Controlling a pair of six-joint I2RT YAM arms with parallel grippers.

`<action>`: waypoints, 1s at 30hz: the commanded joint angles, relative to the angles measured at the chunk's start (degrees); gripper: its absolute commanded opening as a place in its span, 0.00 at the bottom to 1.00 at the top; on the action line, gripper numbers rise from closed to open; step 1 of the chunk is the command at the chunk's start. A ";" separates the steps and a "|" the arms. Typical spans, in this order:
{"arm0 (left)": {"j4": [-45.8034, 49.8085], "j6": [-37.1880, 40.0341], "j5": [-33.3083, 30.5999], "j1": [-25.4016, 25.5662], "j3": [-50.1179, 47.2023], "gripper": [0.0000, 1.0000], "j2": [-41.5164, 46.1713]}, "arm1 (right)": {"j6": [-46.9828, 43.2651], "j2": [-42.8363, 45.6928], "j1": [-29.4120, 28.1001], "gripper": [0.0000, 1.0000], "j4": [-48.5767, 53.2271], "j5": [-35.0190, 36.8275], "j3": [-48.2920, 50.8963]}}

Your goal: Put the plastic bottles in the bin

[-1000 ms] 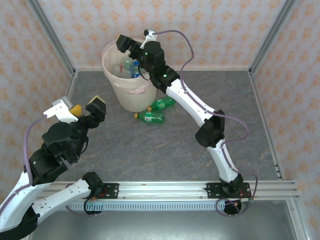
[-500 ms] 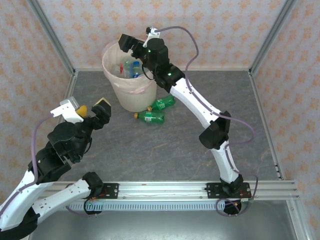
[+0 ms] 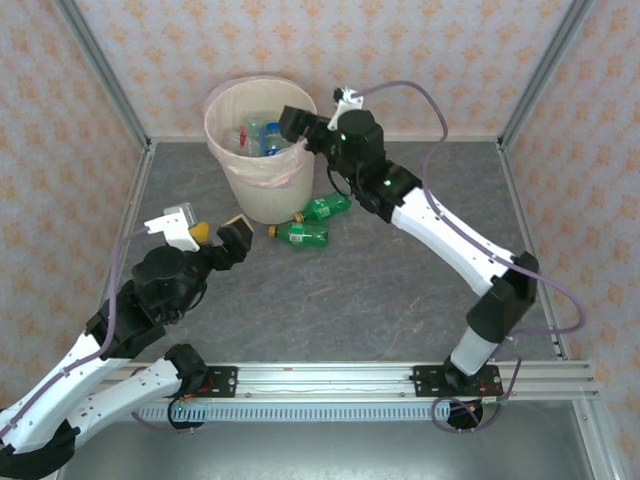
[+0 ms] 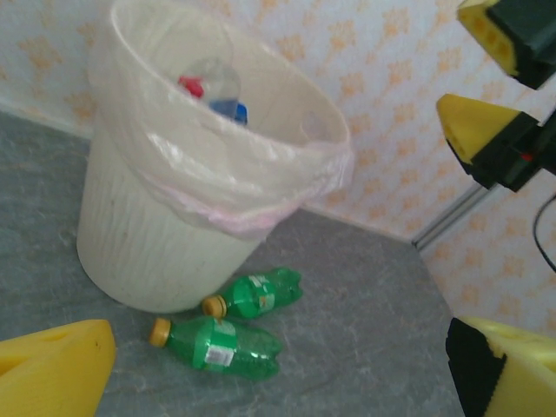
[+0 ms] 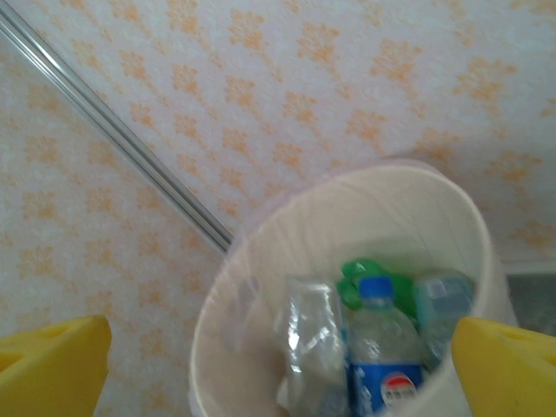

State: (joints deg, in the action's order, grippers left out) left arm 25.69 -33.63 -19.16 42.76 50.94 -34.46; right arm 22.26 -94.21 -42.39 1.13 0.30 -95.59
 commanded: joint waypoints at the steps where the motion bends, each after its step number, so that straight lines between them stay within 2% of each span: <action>1: -2.86 -3.04 3.65 0.35 -3.01 0.99 1.25 | -1.36 7.04 -0.32 1.00 -4.62 2.70 8.92; 7: -4.49 -4.60 4.25 0.31 -8.03 0.99 3.34 | -2.59 14.83 -0.32 1.00 -6.96 5.39 23.43; 13: -3.78 -6.65 4.45 0.37 -11.22 0.99 5.41 | -2.66 17.52 -0.32 1.00 -9.85 5.86 33.38; 23: -2.57 -10.47 3.94 0.32 -14.28 0.99 7.94 | -4.07 10.07 -0.32 1.00 -9.50 0.29 38.41; 30: -1.42 -10.74 4.38 0.37 -13.98 0.99 8.12 | -4.89 2.03 -0.32 1.00 -10.70 -5.98 37.72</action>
State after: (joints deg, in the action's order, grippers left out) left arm 23.31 -43.59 -15.33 42.76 37.01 -27.09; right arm 18.68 -89.89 -42.39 -7.07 -2.28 -57.63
